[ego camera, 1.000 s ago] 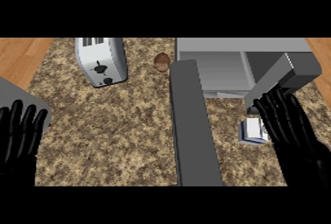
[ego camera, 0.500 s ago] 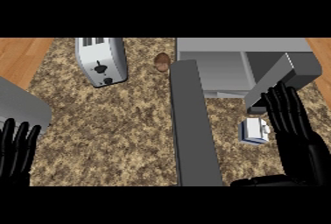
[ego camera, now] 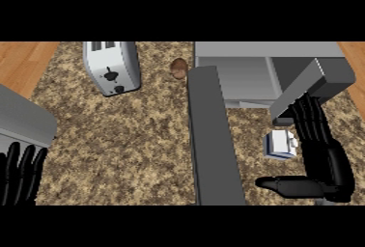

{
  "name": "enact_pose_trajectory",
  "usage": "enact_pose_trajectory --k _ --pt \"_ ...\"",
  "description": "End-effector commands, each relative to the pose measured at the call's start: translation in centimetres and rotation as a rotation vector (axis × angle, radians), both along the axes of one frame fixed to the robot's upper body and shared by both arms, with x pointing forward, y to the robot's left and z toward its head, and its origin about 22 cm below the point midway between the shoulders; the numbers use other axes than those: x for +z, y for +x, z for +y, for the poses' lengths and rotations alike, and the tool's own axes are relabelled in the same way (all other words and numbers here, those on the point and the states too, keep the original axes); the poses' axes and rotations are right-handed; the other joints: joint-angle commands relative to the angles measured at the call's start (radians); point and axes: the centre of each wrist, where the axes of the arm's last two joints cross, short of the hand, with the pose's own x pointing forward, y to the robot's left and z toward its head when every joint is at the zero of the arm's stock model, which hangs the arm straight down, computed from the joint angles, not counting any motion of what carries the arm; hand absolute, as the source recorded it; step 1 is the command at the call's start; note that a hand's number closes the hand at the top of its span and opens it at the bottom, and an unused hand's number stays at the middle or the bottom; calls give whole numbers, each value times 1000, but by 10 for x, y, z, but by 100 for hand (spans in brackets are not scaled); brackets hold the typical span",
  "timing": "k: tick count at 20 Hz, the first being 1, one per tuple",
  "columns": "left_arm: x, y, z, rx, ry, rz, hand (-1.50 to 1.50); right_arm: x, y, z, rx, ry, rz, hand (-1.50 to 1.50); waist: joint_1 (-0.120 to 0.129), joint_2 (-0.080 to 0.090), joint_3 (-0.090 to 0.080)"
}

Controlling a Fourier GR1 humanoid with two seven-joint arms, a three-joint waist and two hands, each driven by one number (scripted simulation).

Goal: Pick up the milk, place it into the microwave and close the microwave

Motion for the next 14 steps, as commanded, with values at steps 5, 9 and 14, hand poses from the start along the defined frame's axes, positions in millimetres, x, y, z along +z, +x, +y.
enact_pose_trajectory --k 5,9,14 --pt "10 -24 16 -8 5 -6 -150 -62 8 -41 -97 -21 49 -150 7 1 1" --pt "18 -12 22 -6 9 -8 -150 -82 11 -44 -92 -40 69 -150 2 2 0" --pt "6 -9 3 7 5 -18 -150 -94 8 -62 -108 -25 72 -150 -2 1 0"
